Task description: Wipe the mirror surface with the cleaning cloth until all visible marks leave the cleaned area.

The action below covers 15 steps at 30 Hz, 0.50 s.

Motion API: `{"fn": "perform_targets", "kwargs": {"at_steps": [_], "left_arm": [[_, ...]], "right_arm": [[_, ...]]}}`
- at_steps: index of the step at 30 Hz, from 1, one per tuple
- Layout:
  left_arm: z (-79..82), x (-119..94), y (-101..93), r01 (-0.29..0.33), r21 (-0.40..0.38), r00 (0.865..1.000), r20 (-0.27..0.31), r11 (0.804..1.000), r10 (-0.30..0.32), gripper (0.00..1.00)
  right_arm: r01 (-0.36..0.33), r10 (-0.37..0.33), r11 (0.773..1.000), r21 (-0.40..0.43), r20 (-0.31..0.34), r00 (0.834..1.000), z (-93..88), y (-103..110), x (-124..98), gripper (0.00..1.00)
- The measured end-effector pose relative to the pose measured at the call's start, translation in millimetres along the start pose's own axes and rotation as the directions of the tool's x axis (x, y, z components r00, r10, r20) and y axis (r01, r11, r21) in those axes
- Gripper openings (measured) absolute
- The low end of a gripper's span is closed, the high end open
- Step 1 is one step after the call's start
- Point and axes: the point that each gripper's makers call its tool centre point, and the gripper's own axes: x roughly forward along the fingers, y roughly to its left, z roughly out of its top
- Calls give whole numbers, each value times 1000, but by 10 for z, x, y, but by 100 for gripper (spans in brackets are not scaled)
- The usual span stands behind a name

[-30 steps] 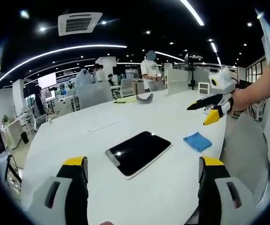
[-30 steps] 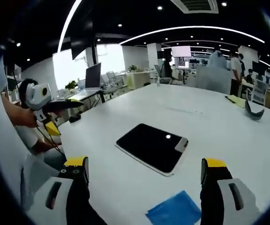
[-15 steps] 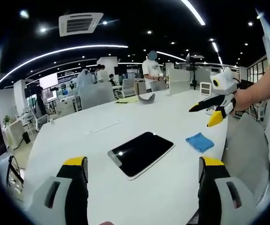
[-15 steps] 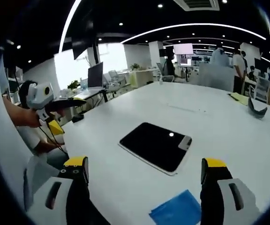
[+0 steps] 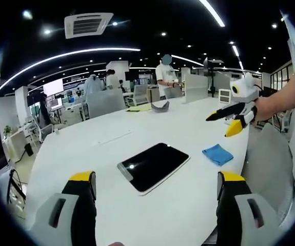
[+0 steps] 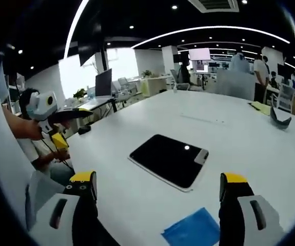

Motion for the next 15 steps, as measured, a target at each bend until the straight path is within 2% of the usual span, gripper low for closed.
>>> {"fn": "perform_targets", "kwargs": {"at_steps": [15], "left_arm": [[-1,-25,2,-7,-5,1000,3,1000,7,99]], "right_arm": [[4,-4,1000,-2,-14,1000,-37,1,12,100]]}}
